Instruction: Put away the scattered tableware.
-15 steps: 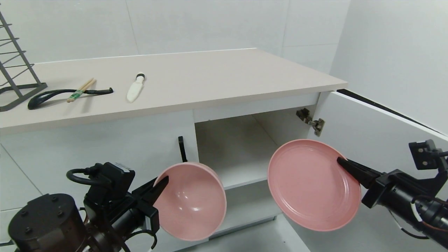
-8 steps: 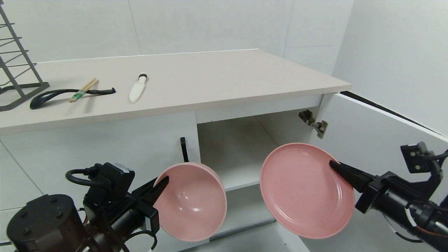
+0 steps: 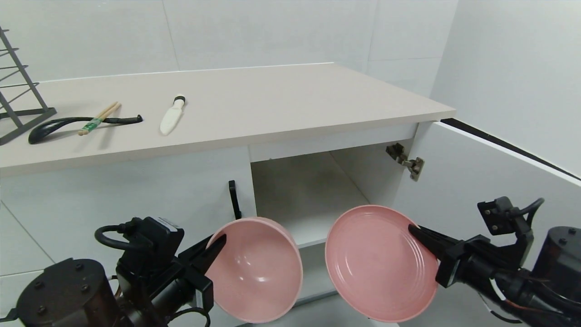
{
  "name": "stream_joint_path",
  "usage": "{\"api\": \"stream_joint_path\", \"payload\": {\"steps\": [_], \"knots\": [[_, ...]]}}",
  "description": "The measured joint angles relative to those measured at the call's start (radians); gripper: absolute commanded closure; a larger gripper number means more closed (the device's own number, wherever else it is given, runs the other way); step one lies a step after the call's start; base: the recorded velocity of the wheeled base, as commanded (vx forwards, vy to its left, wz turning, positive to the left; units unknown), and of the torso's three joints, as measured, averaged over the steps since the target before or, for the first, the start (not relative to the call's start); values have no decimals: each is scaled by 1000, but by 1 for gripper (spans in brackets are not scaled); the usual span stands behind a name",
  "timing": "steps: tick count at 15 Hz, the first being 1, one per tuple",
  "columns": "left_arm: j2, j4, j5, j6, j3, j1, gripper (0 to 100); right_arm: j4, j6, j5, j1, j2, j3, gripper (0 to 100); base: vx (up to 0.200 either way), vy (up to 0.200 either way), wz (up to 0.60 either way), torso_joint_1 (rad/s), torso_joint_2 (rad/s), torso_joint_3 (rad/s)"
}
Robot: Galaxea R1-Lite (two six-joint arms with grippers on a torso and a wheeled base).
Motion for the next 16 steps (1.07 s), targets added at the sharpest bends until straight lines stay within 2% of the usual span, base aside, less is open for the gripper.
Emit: {"api": "stream_joint_path", "payload": {"steps": [3, 4, 6, 8, 11, 16], "knots": [[13, 0, 1, 0, 0, -13, 100, -1, 15, -1, -18, 25, -66, 100, 0, 0, 0, 0, 0, 0], [16, 0, 11, 0, 0, -21, 100, -1, 15, 6, -27, 37, -84, 100, 200, 0, 0, 2, 12, 7], [22, 0, 48, -1, 0, -40, 100, 0, 9, 43, -38, 96, -111, 100, 200, 0, 0, -5, 2, 2], [25, 0, 68, -2, 0, -79, 100, 1, 8, 61, -38, 171, -160, 100, 0, 0, 0, 0, 0, 0], [49, 0, 139, -4, 0, -139, 100, -4, 35, 93, -8, 269, -284, 100, 0, 0, 0, 0, 0, 0], [63, 0, 145, -19, 0, -159, 100, 0, 38, 97, 3, 426, -384, 100, 0, 0, 0, 0, 0, 0]]}}
